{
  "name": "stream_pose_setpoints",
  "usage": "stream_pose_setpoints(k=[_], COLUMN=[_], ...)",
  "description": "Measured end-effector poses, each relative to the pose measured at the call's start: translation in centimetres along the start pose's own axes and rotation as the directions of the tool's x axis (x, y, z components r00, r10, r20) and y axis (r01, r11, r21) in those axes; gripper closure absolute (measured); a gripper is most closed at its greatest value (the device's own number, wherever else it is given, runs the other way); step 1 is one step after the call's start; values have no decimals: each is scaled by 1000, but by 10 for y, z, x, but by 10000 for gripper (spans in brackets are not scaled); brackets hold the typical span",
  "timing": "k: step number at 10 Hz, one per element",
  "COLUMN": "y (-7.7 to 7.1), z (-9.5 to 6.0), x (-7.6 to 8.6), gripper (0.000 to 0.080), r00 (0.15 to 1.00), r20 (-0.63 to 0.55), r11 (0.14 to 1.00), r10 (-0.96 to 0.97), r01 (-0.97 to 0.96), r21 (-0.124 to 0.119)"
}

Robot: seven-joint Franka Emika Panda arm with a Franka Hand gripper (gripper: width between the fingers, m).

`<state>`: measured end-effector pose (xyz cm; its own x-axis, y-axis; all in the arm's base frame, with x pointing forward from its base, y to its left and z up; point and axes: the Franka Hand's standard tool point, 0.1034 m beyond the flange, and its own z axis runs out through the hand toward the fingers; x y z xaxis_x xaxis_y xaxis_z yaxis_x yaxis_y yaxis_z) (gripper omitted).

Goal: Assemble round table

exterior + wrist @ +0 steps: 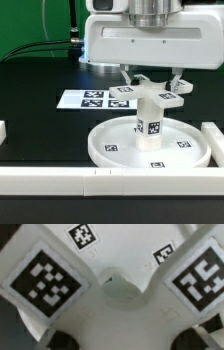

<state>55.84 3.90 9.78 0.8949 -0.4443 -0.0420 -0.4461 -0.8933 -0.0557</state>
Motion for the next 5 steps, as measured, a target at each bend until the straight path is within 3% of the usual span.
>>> stream_pose_setpoints(k=[2, 5], y=[-1, 1], z=[0, 0], x=[1, 1], gripper=[354, 354], r00=[990, 862], r20=[-3, 13], r11=[990, 860], r10=[142, 507], r01=[-142, -507], r21=[5, 60])
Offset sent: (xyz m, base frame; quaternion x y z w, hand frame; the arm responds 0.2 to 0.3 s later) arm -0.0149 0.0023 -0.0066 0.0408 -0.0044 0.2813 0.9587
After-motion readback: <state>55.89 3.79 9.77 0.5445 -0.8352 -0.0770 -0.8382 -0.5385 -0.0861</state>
